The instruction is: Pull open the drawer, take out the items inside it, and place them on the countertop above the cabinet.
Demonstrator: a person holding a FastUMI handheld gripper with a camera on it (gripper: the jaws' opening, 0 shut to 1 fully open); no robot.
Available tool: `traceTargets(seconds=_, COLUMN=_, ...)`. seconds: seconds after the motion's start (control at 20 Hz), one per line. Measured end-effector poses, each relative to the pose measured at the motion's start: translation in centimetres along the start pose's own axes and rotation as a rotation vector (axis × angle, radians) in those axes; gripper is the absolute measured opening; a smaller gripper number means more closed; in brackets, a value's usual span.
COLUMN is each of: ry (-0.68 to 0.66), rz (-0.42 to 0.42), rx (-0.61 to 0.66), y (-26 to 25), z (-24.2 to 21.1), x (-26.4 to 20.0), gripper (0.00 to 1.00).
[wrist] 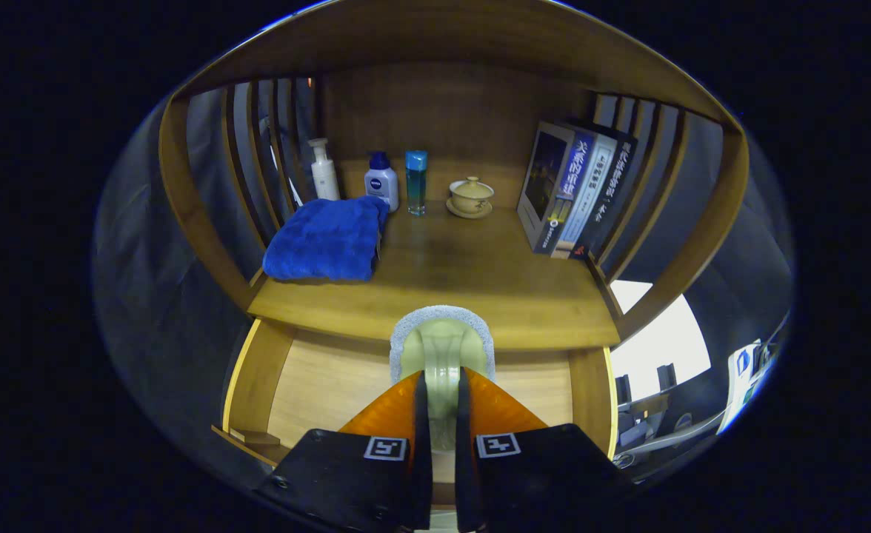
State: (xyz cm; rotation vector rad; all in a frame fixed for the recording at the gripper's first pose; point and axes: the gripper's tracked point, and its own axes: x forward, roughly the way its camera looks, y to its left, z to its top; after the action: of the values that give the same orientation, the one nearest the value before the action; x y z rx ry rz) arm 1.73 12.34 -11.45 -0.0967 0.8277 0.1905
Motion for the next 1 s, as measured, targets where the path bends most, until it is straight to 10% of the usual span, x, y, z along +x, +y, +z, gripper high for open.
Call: traceTargets(seconds=1.0, ry=0.038, rz=-0.045, rx=0.019, y=-3.1, z=9.7, x=14.8, gripper=0.21)
